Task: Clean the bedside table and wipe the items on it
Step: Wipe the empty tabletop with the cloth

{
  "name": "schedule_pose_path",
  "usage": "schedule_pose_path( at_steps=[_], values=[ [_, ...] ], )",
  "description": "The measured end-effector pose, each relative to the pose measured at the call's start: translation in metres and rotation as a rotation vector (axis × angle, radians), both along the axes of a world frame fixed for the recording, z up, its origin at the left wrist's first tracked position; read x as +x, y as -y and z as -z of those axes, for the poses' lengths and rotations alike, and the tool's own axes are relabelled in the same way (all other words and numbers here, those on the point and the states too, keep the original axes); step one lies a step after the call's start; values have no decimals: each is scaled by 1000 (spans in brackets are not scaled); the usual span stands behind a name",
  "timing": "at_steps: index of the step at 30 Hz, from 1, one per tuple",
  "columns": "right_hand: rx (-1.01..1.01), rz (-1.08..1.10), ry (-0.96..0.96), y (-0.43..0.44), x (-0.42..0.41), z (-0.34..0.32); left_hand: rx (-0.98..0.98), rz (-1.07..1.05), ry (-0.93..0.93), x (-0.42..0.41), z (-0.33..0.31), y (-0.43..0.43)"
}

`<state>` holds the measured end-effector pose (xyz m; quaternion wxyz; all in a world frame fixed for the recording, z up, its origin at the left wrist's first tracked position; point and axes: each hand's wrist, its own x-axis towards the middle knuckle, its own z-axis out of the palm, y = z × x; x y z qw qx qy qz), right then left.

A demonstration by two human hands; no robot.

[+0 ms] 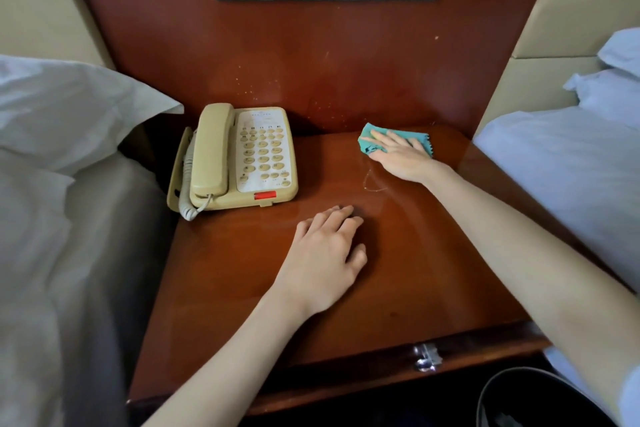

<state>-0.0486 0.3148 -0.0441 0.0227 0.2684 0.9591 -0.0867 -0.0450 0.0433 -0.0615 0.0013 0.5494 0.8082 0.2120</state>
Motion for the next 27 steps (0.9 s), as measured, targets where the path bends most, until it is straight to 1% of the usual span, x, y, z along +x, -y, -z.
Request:
schedule_pose_path(
  at_steps=[2,7,11,13,17,22,25,27],
  values=[
    [15,-62,11,10,7,2,0,-3,-3,0,-1,0],
    [-27,-186,-1,40,28,2,25,27,23,3,-5,3],
    [-31,-295,-7,63,52,3,209,7,100,-1,-14,17],
    [-28,-340,-9,70,62,5,237,-18,117,-7,-19,28],
    [-5,-338,-57,73,64,10,159,4,38,-31,-22,55],
    [-60,-274,-104,61,34,11,57,56,53,-59,-22,69],
    [-52,-249,-88,52,5,11,-19,120,20,-66,-14,72],
    [-3,-261,-40,48,-14,11,-14,141,41,-67,-11,75]
  ],
)
